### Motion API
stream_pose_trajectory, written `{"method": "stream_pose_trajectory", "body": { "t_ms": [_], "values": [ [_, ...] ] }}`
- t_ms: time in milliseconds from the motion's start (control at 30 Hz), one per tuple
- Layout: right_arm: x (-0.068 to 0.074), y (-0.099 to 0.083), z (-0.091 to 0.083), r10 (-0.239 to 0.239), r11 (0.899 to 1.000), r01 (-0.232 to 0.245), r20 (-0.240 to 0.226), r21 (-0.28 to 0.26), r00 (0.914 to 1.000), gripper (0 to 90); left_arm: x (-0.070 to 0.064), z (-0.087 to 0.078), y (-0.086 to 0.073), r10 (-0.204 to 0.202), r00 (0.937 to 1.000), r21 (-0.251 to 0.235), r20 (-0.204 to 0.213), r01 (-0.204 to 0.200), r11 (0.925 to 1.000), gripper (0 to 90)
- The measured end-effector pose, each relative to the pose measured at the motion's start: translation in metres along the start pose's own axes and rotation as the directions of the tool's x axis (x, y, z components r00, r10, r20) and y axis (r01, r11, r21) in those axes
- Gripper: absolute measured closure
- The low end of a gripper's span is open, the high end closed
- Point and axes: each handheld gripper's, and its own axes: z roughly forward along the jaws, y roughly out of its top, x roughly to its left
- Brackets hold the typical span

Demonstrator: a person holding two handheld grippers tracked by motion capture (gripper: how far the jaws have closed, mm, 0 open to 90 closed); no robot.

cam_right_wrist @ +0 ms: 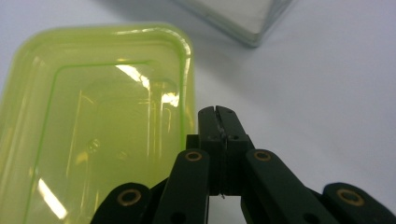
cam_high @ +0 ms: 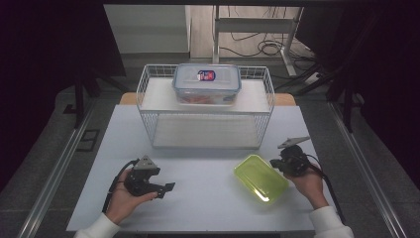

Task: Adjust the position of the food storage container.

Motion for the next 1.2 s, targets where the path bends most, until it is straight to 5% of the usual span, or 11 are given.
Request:
{"method": "stream_pose_trajectory", "body": {
  "t_ms": [200, 333, 500, 533, 600, 667, 867, 1000, 1200],
  "values": [
    [-0.008, -0.026, -0.036, 0.111, 0.993, -0.109, 0.042, -0.048, 0.993, 89.4, 0.0, -0.003, -0.001, 0.0, 1.0, -0.009, 0.002, 0.0, 1.0, 20.3],
    [0.003, -0.052, -0.053, 0.145, 0.989, -0.144, 0.048, -0.031, 0.9882, 89.4, 0.0, -0.004, 0.0, 0.003, 1.0, -0.017, 0.003, -0.003, 0.9998, 20.4],
    [0.034, -0.067, -0.065, 0.098, 0.995, -0.098, -0.007, -0.02, 0.9952, 89.4, -0.001, -0.003, 0.001, 0.006, 1.0, -0.013, 0.004, -0.006, 0.9999, 20.4],
    [0.055, -0.069, -0.069, 0.067, 0.997, -0.069, -0.053, -0.023, 0.9963, 89.4, -0.001, -0.002, 0.002, 0.006, 1.0, -0.013, 0.005, -0.006, 0.9999, 20.4],
    [0.061, -0.068, -0.069, 0.055, 0.998, -0.057, -0.067, -0.026, 0.9963, 89.4, -0.002, -0.001, 0.002, 0.011, 0.9999, -0.01, 0.005, -0.011, 0.9999, 20.4],
    [0.083, -0.064, -0.065, 0.004, 1.0, -0.006, -0.129, -0.02, 0.9917, 89.4, -0.003, 0.0, 0.004, 0.016, 0.9998, -0.008, 0.008, -0.016, 0.9998, 20.4],
    [0.116, -0.049, -0.034, -0.084, 0.995, 0.093, -0.174, 0.046, 0.9812, 89.4, -0.002, 0.001, 0.004, 0.017, 0.9998, -0.005, 0.006, -0.017, 0.9998, 20.4],
    [0.116, -0.044, -0.021, -0.102, 0.99, 0.114, -0.133, 0.083, 0.9859, 89.4, -0.001, -0.001, 0.003, 0.017, 0.9999, -0.008, 0.002, -0.017, 0.9998, 20.4],
    [0.097, -0.053, -0.028, -0.06, 0.994, 0.067, -0.088, 0.082, 0.9943, 89.4, 0.001, -0.005, 0.0, -0.001, 1.0, -0.019, -0.005, 0.001, 0.9998, 20.4]
  ]
}}
